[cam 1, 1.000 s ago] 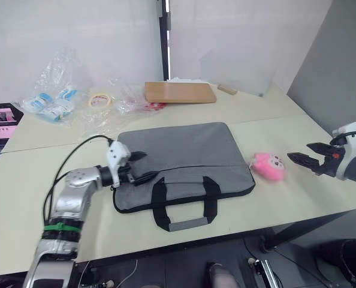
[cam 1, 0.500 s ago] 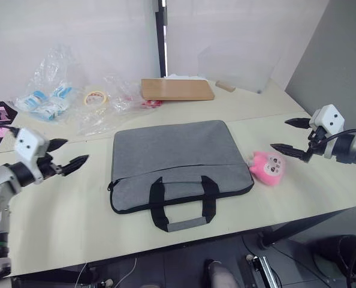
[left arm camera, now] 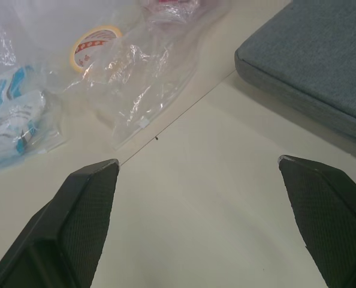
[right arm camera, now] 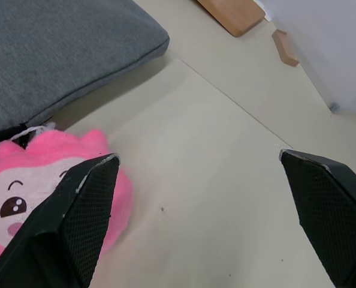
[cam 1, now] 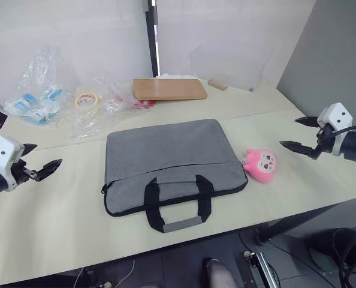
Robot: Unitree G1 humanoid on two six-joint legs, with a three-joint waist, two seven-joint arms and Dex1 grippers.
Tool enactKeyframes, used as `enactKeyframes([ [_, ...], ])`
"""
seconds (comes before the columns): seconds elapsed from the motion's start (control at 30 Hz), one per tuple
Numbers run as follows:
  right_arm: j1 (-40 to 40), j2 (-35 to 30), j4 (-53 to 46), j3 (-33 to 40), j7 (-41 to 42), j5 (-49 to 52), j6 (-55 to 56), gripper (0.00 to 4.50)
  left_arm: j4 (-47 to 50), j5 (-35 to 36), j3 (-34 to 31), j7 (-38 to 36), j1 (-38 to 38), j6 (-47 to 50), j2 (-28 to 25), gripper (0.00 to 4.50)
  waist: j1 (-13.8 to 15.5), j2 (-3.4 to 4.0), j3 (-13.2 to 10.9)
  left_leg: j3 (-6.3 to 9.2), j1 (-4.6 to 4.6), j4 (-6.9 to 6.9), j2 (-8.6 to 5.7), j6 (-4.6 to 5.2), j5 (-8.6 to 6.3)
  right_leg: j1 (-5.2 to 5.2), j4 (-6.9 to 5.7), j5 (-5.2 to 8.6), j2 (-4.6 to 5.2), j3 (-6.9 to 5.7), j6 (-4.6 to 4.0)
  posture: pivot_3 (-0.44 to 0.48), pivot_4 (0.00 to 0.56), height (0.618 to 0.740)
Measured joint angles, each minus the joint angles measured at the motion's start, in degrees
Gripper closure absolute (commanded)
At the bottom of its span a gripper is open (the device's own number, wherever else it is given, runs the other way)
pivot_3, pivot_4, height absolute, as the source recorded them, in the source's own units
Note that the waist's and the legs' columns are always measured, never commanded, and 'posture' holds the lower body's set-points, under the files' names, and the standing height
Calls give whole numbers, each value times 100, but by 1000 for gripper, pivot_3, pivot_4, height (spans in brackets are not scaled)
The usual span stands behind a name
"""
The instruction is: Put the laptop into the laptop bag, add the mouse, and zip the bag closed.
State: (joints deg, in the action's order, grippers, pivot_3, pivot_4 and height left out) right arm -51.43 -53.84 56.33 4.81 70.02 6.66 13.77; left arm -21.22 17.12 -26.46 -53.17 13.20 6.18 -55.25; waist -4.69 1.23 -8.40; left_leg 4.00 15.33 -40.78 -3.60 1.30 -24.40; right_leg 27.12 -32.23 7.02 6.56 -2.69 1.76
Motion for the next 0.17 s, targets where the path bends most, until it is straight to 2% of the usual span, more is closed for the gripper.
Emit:
enactKeyframes([
  [0.17,-96,5,215,0,-9,-97,99,0,-104,-12,0,39,-1,-104,-14,22,-17,0,0,1,2,-3,2,0,0,0,0,-1,0,1,-1,0,150,740],
])
